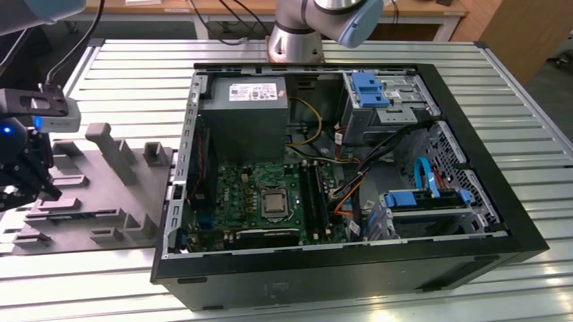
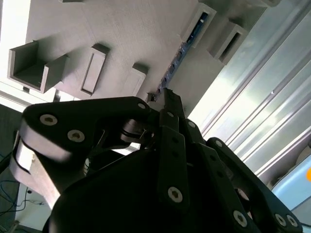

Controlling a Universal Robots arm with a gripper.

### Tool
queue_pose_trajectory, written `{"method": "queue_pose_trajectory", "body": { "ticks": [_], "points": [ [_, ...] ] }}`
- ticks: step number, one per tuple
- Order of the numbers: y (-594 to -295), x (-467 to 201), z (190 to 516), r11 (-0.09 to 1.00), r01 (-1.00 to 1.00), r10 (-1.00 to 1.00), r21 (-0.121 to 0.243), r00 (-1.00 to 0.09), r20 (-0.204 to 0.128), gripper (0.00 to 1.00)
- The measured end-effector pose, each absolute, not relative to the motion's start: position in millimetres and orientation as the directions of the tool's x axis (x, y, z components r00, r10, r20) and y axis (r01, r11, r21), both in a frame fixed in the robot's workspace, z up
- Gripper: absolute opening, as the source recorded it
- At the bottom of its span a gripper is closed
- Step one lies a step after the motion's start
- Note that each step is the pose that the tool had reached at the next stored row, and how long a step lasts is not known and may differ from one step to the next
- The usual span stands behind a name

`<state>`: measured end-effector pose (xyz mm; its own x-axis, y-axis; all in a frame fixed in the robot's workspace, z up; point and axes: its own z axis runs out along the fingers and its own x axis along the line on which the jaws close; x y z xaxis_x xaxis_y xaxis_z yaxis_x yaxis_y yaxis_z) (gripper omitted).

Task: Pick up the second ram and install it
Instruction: 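Pick up the second ram and move it above second insertion slot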

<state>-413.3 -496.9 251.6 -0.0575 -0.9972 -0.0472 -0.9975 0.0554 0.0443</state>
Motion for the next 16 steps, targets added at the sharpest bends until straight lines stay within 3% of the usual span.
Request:
{"method": "queue_pose_trajectory", "body": {
  "ticks": [16],
  "points": [
    [-503,-418,230,0.036,-0.998,-0.998,0.045,-0.038,-0.047,0.11]
  ]
}}
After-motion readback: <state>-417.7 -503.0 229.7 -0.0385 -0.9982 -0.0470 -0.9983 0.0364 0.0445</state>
